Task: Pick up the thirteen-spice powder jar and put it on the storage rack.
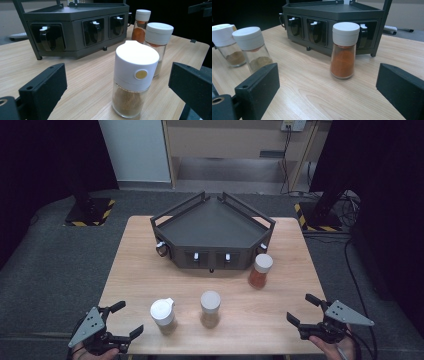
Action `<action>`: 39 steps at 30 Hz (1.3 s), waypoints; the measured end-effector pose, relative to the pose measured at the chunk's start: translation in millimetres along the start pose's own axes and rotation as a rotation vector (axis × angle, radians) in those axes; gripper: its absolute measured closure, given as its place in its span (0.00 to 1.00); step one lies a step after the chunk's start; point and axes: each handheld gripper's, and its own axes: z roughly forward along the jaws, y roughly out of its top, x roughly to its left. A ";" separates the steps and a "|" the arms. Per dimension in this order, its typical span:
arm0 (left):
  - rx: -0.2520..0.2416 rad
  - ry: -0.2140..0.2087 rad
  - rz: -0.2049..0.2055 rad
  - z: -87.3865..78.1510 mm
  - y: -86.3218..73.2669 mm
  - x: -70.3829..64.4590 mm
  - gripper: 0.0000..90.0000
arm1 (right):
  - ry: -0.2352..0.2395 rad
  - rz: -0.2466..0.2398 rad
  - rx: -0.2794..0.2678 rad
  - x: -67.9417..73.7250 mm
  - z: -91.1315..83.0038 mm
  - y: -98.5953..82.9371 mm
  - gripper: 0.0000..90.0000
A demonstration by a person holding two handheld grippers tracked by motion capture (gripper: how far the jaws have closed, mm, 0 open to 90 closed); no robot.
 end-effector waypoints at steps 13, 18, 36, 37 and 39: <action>-0.013 -0.017 -0.001 -0.8 -2.1 2.2 0.00 | 0.016 -0.039 0.016 4.5 1.3 3.2 0.06; -0.012 -0.013 -0.002 -1.5 -1.6 1.6 0.00 | 0.000 -0.033 0.019 5.0 -0.8 3.2 0.06; -0.017 -0.013 -0.013 -1.4 -1.7 2.4 0.00 | -0.002 -0.018 0.026 4.4 -3.4 2.3 0.06; -0.016 -0.008 -0.008 -1.6 -1.2 1.6 0.00 | -0.001 -0.017 0.027 4.2 -3.4 2.3 0.06; -0.019 -0.010 -0.011 -2.0 -0.9 2.0 0.00 | -0.002 -0.017 0.028 4.1 -3.4 2.3 0.06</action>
